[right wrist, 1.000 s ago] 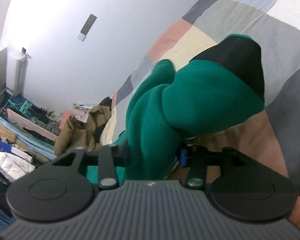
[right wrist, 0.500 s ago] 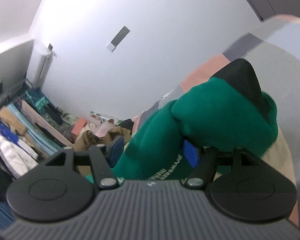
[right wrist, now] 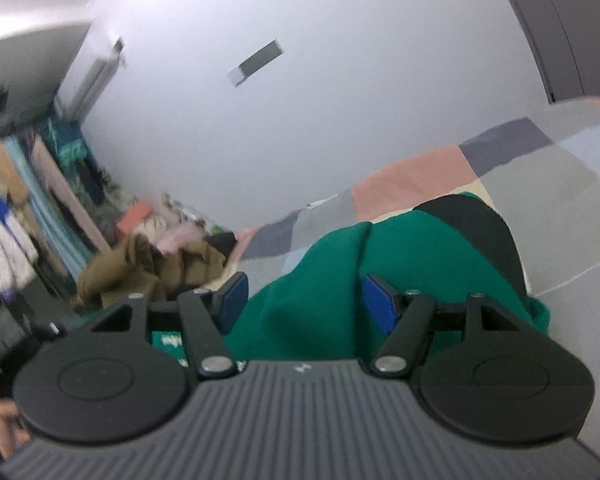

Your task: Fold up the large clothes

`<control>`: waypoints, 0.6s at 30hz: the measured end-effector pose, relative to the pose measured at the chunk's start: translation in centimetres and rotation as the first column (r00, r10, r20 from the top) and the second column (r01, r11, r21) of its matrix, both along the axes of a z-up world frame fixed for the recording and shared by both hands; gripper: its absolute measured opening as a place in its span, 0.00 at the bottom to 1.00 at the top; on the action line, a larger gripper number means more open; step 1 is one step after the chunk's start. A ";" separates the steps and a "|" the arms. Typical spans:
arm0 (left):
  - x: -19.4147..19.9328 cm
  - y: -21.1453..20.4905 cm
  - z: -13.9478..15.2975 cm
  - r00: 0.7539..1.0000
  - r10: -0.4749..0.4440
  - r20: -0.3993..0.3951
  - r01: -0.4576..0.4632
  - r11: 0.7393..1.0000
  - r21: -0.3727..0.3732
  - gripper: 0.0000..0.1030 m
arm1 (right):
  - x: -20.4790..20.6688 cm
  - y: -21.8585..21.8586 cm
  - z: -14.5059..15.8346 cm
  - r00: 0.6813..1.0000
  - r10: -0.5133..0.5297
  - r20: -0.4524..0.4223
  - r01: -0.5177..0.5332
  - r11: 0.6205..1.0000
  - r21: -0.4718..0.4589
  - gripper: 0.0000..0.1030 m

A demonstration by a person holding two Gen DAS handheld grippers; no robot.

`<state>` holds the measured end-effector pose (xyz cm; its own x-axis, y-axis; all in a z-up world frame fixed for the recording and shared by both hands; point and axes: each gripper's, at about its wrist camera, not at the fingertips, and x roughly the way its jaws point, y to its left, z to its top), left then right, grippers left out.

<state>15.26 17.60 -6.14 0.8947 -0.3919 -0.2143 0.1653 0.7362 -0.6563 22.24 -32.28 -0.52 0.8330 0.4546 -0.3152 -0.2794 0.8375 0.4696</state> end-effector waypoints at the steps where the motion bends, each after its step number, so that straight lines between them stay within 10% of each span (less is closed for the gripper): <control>1: -0.1 -0.1 0.0 1.000 -0.004 0.003 0.004 0.999 0.036 0.69 | 0.0 0.1 0.0 1.000 0.001 0.005 -0.001 1.000 -0.028 0.65; 8: 0.1 -2.3 -0.5 0.999 0.040 0.032 -0.047 0.964 0.262 0.72 | 2.8 1.8 -2.1 0.999 0.011 -0.048 -0.019 0.986 -0.164 0.65; 18: 7.1 -1.9 -2.8 0.994 0.113 -0.015 -0.105 0.959 0.263 0.72 | 10.2 4.7 -4.9 0.998 0.004 -0.064 -0.020 0.971 -0.239 0.66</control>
<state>22.40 15.68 -8.91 0.9206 -0.2193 -0.3231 0.0581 0.8951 -0.4420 32.48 -27.63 -5.37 0.8030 0.3695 -0.4677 -0.2665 0.9244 0.2728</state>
